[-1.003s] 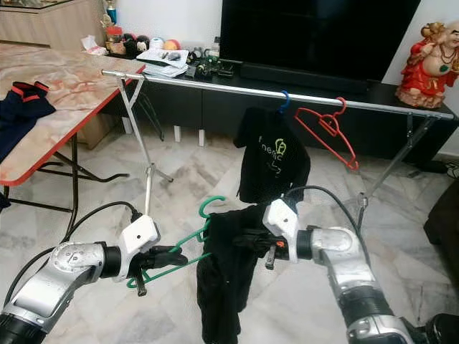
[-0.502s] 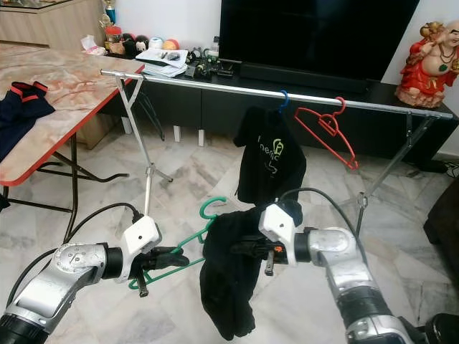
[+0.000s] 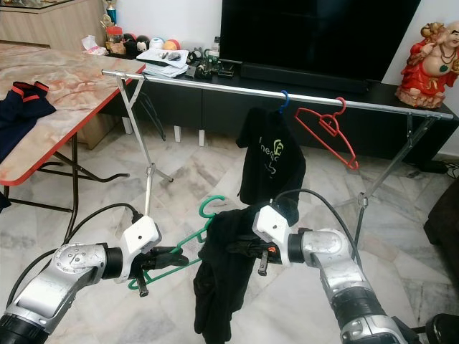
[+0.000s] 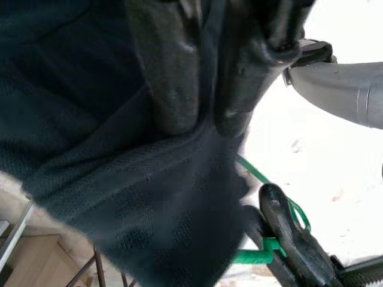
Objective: Hang hanger
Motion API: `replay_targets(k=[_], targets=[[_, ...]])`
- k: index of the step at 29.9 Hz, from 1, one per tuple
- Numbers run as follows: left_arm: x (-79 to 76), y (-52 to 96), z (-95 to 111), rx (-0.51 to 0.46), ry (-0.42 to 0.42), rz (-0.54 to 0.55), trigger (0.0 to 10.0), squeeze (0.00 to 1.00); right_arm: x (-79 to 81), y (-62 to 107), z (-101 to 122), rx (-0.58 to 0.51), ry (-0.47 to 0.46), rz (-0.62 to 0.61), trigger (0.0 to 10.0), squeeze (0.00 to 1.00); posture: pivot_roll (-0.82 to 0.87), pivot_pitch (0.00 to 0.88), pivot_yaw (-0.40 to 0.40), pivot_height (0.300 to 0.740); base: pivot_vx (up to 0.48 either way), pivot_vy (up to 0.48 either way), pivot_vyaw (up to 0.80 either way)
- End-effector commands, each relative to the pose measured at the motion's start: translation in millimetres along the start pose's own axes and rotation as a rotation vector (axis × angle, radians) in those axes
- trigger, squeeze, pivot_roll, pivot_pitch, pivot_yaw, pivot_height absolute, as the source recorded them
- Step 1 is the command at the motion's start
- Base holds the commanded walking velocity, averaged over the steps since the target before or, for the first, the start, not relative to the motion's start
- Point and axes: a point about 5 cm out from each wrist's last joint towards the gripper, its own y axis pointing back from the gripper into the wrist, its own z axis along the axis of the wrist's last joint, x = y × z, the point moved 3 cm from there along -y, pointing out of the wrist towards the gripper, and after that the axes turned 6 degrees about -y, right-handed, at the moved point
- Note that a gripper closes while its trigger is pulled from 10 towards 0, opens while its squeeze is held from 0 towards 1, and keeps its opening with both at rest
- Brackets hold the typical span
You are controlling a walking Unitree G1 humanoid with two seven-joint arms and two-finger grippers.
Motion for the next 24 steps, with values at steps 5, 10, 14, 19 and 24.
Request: replay_targets(k=[5,10,14,19,24], targets=[[11.2,0.2,12.4,-0.067,-0.015,0.061,0.2,0.0,0.4,5.0,-6.9,0.056,0.015,0.0,10.0,1.0,0.1,0.03,-0.081,0.74,0.0,0.0,0.0],[12.2,-0.3,12.7,-0.068,-0.019,0.067,0.3,0.0,4.1,7.6,-17.7,0.099,0.014,0.001,10.0,1.0,0.1,0.029,-0.081,0.74,0.0,0.0,0.0],[11.8,-0.6,12.4,-0.071,-0.015,0.067,0.4,0.0,1.1,18.4,-31.8,0.225,0.084,-0.041,10.0,1.0,0.1,0.029,-0.083,0.74,0.0,0.0,0.0],[10.6,0.1,11.6,-0.072,-0.013,0.062,0.4,0.0,-30.0,42.9,-8.9,0.164,0.135,-0.248,10.0,1.0,0.1,0.03,-0.083,0.74,0.0,0.0,0.0],[6.9,1.1,7.2,-0.055,-0.011,0.034,0.4,0.0,-46.8,63.6,38.4,-0.004,0.197,-0.305,10.0,0.0,0.09,0.032,-0.082,0.74,0.0,0.0,0.0]])
